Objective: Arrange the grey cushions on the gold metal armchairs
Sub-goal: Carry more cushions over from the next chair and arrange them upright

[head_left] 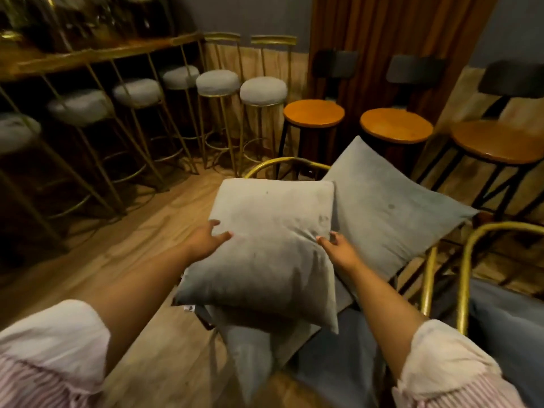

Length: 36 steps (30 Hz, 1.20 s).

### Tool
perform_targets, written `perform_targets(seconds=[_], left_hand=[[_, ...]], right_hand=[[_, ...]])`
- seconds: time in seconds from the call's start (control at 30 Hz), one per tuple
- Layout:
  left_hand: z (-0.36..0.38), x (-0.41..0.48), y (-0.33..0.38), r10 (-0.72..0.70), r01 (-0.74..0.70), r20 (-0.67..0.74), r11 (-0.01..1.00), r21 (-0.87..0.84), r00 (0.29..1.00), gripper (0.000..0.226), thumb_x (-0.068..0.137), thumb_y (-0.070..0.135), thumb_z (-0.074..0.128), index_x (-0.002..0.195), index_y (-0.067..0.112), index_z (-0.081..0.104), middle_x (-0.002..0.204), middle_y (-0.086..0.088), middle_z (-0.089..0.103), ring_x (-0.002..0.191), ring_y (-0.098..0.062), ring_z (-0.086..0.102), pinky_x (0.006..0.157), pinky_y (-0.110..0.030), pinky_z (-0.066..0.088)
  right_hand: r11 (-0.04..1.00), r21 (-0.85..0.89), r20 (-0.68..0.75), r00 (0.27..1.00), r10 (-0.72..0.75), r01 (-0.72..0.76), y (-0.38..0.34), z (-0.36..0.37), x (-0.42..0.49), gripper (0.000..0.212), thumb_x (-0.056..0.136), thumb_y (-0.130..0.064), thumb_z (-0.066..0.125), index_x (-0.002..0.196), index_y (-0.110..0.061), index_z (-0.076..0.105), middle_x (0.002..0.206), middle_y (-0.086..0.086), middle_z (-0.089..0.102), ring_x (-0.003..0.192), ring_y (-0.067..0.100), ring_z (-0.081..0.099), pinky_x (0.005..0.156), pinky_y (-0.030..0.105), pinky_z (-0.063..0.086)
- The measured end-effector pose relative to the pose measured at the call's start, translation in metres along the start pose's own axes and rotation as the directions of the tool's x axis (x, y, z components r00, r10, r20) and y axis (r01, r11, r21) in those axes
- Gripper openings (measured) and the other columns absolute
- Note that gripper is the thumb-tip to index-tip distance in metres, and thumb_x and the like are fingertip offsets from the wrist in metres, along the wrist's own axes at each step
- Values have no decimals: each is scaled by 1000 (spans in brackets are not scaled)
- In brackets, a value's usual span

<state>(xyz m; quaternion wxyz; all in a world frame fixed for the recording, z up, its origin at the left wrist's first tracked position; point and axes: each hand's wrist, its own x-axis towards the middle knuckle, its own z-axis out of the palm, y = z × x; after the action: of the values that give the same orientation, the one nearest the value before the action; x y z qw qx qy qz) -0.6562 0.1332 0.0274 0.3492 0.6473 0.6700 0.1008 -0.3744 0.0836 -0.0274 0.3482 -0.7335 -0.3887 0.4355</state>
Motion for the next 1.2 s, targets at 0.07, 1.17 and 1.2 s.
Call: perform_targets(seconds=[0.07,1.17,1.2], left_hand=[[-7,33,-12,-64,63,-6,994,-84,998,63,92,43,49,146,20,28,155,-12,29,137,-35,36,110,-47,32],[-23,85,-22,-66,120,111,789,-603,992,127,39,92,57,148,32,27,154,4,34,140,-24,34,117,-46,22],[-25,76,-10,-42,116,137,794,-596,990,128,38,92,57,148,33,26,154,3,34,140,-25,34,117,-47,23]], right_hand=[[999,-12,-37,999,36,-37,-7,13,24,70,87,-35,63,143,-4,34,144,19,44,128,34,48,94,37,45],[910,405,-284,958,29,93,-16,-31,4,83,77,-37,74,145,-25,29,141,3,47,120,26,51,93,32,42],[906,410,-308,951,30,104,-15,-43,-13,86,76,-40,73,147,-26,26,143,3,46,124,27,49,92,32,40]])
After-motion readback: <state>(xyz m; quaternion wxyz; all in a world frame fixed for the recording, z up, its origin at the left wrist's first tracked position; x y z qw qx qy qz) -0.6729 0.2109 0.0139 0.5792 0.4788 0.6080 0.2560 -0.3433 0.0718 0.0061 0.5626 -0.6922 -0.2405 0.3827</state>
